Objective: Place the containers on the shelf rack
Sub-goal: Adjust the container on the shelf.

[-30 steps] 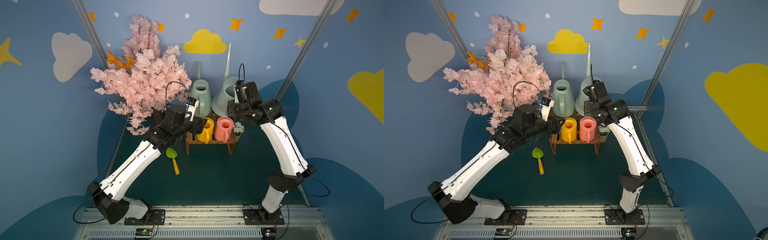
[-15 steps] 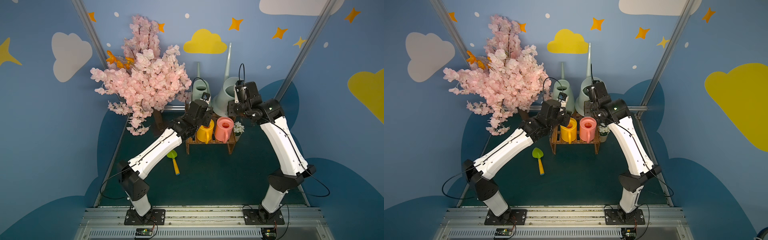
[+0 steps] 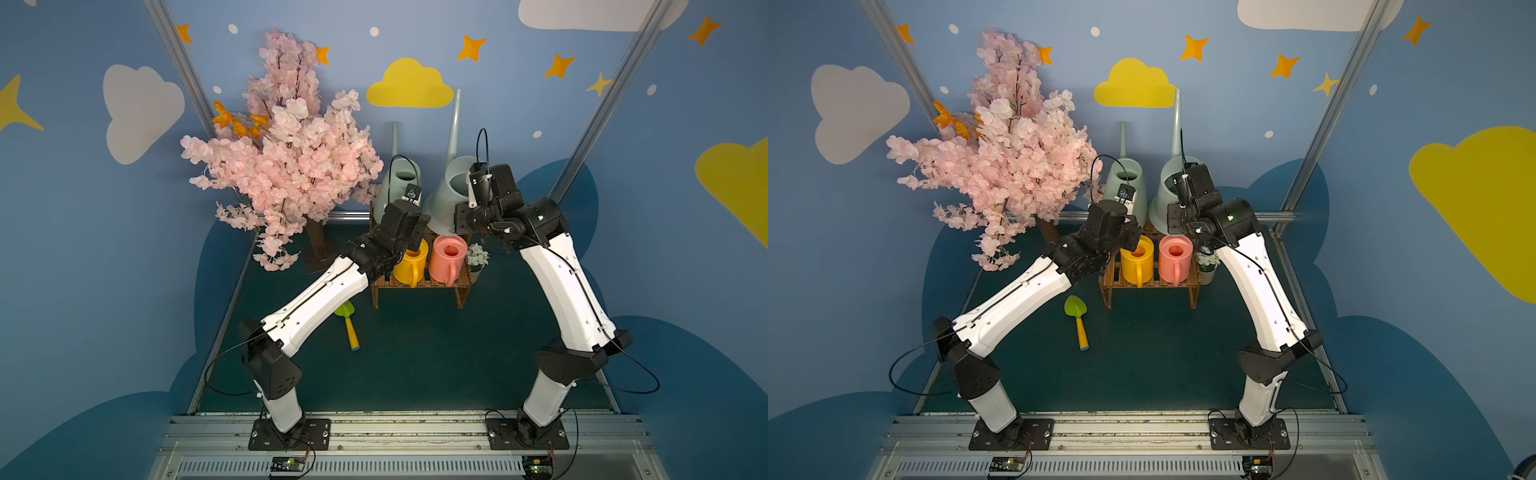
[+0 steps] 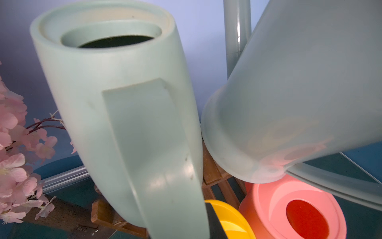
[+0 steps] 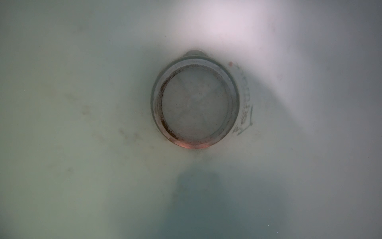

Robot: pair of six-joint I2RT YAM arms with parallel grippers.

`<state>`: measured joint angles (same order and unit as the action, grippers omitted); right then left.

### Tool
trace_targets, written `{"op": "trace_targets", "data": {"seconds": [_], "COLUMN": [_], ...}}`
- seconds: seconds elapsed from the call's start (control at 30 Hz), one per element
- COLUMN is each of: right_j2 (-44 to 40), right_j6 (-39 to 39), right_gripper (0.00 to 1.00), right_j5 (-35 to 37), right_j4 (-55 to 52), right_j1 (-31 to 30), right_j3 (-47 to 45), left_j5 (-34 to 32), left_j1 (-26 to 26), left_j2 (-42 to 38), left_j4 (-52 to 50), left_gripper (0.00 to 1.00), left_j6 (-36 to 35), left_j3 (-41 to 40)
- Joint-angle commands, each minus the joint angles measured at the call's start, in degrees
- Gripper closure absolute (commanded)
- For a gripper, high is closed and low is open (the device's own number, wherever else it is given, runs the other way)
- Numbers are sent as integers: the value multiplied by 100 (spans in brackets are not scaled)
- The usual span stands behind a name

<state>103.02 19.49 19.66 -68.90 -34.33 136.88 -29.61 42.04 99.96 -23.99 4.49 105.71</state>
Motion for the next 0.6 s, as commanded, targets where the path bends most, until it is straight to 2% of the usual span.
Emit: {"op": "trace_targets", "data": {"seconds": [0.0, 0.1, 0.23, 0.57], "right_j2": [-156, -147, -52, 154], "right_j6": [90, 91, 82, 127], "right_gripper": [79, 79, 77, 65], "right_j5": [239, 272, 228, 69], "right_j4": [-226, -224, -227, -264], "right_j1": [13, 12, 29, 39], "right_j3": [24, 34, 79, 247], "left_j5": [-329, -370, -290, 64], "left_j1": [-20, -21, -27, -133], "left_j2": [-191, -283, -352, -452], "left_j4": [303, 469, 613, 493], "left_gripper": [91, 90, 81, 71], "left_j6": [-68, -41, 40, 374], "left_j3": [-89, -250, -456, -665]}}
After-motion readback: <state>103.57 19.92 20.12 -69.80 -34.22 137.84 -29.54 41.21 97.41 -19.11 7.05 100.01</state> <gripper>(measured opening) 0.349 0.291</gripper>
